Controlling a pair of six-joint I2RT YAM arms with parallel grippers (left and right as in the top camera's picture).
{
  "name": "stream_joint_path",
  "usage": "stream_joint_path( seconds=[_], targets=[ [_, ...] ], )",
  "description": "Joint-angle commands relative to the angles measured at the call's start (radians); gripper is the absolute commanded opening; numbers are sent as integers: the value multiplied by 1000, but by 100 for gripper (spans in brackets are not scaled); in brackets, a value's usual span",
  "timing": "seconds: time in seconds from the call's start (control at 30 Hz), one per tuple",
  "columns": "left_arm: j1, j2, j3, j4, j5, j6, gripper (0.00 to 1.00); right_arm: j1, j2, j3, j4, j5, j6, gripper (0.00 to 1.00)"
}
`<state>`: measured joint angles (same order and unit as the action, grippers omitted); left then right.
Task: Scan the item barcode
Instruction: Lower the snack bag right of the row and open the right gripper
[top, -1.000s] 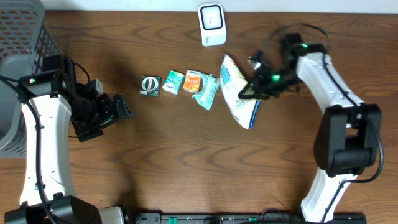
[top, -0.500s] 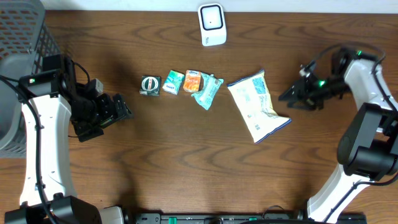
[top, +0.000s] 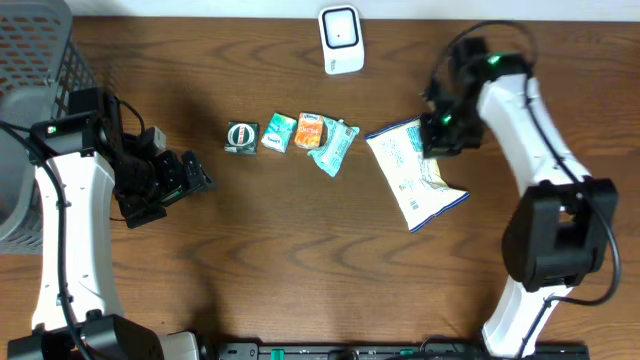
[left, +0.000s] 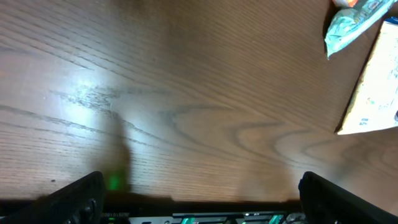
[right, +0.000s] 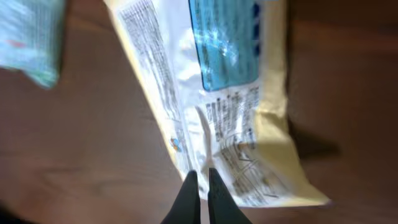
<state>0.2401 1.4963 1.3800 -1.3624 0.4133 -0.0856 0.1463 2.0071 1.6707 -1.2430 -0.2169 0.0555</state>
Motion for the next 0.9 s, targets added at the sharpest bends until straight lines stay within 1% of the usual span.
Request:
stream_joint_path(
  seconds=[0.0,0.03,0.1,0.13,0.2,0.37,0.4,0.43,0.5,0.6,0.67,0.73,0.8,0.83,0.87],
  targets=[
    [-2,0,2,-5,-2,-5,98,48,-9,-137,102,58,70,1],
    [-2,0,2,-5,-2,-5,98,55,-9,-169,132,73,89,1],
    [-2,0,2,-5,-2,-5,98,62,-9,-241,195,171,146,1],
    [-2,0,2,-5,-2,-5,98,60,-9,-259,200,261,186,1],
    [-2,0,2,-5,-2,-5,97,53,-10,-251,179,311,199,1],
    [-2,0,2,-5,-2,-5,98,42,-12,-91,-18,319,198,1],
    [-2,0,2,-5,-2,-5,98,46,-12,-32,-104,319,193,3],
    [-2,0,2,-5,-2,-5,98,47,-12,-17,-139,319,187,4],
    [-2,0,2,-5,-2,-5,98,47,-12,-16,-208,319,172,6],
    [-2,0,2,-5,-2,-5,98,48,-11,-69,-249,315,176,4],
    [-1,0,2,-5,-2,-5,98,49,-11,-113,-235,312,176,4],
    [-2,0,2,-5,-2,-5,98,51,-11,-203,-162,295,176,3],
    [-2,0,2,-5,-2,-5,98,51,-11,-288,-52,221,175,1],
    [-2,0,2,-5,-2,-5,98,51,-11,-303,-25,203,175,1],
    [-2,0,2,-5,-2,-5,98,54,-11,-346,59,124,175,1]
  ],
)
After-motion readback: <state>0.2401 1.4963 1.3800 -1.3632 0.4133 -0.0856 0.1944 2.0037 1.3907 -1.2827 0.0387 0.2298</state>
